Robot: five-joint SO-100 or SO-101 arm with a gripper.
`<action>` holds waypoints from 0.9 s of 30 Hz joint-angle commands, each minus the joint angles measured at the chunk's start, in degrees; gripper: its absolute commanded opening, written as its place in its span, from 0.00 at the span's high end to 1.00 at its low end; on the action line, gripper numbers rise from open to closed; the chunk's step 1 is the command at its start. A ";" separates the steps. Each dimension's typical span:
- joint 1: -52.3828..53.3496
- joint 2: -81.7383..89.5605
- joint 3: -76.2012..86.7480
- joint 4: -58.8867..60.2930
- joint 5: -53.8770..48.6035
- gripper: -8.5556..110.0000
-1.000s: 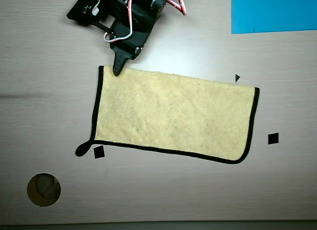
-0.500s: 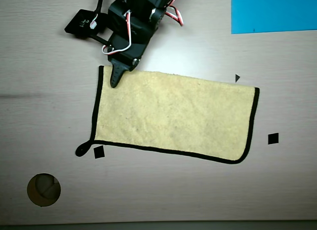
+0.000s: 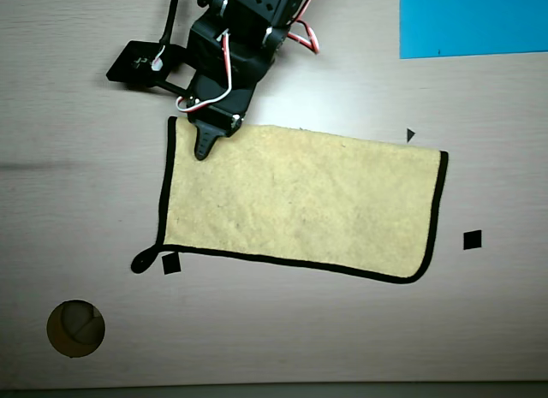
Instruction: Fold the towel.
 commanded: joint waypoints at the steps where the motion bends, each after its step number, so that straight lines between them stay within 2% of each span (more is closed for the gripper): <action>1: -1.23 0.53 -2.20 -2.72 -2.29 0.83; 9: -0.97 1.58 -3.60 -2.99 -1.49 0.93; 16: -1.67 4.66 -3.08 -2.72 -5.01 0.93; 27: -2.81 12.66 -8.70 9.76 -3.25 0.93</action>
